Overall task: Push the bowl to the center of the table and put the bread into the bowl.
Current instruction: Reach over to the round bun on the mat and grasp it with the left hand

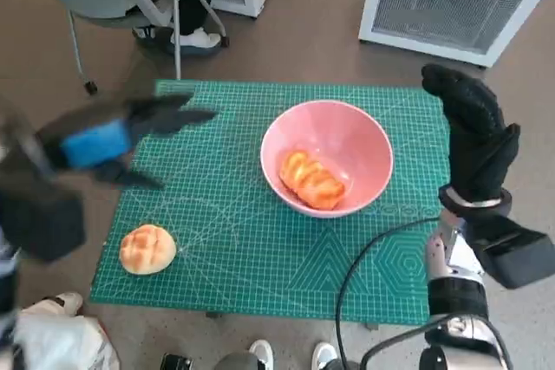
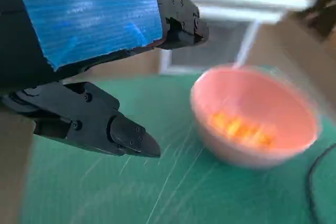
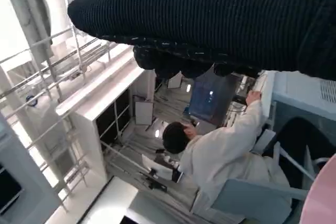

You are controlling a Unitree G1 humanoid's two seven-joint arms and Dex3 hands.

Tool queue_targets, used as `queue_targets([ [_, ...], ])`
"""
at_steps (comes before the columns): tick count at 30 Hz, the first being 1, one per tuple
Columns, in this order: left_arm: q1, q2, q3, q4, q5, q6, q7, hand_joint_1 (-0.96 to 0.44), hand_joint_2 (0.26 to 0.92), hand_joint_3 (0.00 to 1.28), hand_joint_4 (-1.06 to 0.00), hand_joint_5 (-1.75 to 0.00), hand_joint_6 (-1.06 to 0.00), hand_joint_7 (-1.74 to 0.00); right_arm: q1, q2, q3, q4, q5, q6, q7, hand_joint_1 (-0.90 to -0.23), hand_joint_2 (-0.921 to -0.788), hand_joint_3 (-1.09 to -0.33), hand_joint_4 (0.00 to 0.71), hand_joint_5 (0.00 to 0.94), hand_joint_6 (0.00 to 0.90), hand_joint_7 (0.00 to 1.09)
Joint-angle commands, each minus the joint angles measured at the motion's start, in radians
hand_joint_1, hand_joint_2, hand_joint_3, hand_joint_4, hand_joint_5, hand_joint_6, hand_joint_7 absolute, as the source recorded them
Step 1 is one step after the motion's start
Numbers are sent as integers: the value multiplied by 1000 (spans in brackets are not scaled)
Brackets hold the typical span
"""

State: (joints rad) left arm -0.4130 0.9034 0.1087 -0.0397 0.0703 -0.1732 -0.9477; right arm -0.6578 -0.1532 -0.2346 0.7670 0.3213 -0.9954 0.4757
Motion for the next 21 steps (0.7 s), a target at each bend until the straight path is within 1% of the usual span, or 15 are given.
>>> queue_targets([
  [1,158,36,49,-140,5,91,14,41,798,1,-234,-14,-351,-54,-2,6,0,33,24,17,29,-613,-921,-764,376,3,236,264],
  [5,231,38,51,-199,18,139,27,37,799,1,-237,-9,-355,-43,-11,7,0,47,33,15,44,-612,-921,-763,376,3,240,263],
  [9,283,35,45,-233,27,158,39,22,798,1,-239,-6,-359,-35,-19,11,1,56,40,20,56,-612,-921,-762,377,3,241,262],
  [16,332,28,29,-221,35,118,68,2,793,0,-244,-4,-370,-24,-26,14,0,62,43,24,76,-606,-921,-760,379,3,245,258],
  [21,351,36,15,-215,48,114,77,-5,790,0,-245,-2,-371,-18,-27,12,-1,58,50,36,91,-607,-921,-759,380,3,247,255],
])
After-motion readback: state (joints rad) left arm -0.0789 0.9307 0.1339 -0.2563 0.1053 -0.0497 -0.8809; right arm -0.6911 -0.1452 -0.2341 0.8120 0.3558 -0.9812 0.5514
